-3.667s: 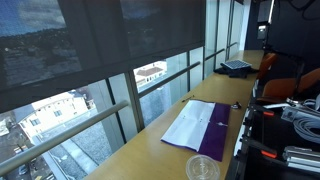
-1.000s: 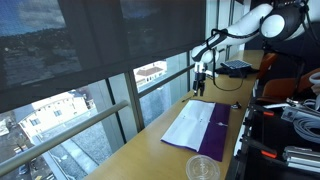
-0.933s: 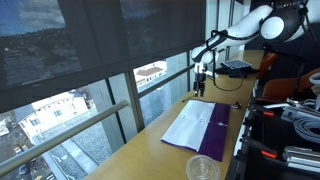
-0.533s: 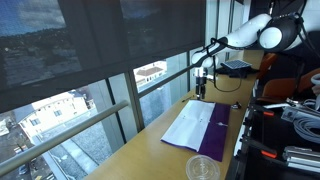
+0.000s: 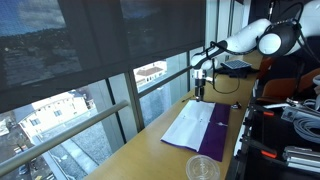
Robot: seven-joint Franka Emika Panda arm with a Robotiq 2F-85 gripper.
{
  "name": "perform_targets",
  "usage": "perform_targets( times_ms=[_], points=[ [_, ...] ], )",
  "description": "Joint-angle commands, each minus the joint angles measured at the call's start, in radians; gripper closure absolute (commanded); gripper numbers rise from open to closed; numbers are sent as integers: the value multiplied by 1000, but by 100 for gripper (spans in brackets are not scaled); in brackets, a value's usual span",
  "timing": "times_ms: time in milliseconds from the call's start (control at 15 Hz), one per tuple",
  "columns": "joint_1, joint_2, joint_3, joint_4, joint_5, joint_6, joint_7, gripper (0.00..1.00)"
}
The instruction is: Close the purple folder.
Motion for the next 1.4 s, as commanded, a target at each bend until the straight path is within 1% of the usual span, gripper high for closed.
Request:
perform_targets(
  times_ms=[0, 200, 267, 333, 400, 600, 733, 933, 1000, 1067, 1333],
  points=[
    [3, 35, 16, 61, 9, -15, -3, 0],
    [11, 39, 19, 70, 12, -16, 2, 0],
    [14, 41, 18, 73, 11, -17, 6, 24],
    [17, 43, 18, 76, 10, -17, 8, 26],
    [18, 44, 17, 79, 10, -18, 9, 32],
    [23, 43, 15, 84, 10, -20, 15, 58],
    [26, 43, 16, 88, 11, -24, 20, 71],
    [26, 39, 22, 93, 17, -32, 31, 95],
    [25, 39, 24, 96, 19, -33, 33, 99],
    [23, 39, 27, 98, 20, -34, 36, 100],
    [14, 30, 31, 101, 28, -41, 50, 100]
  ],
)
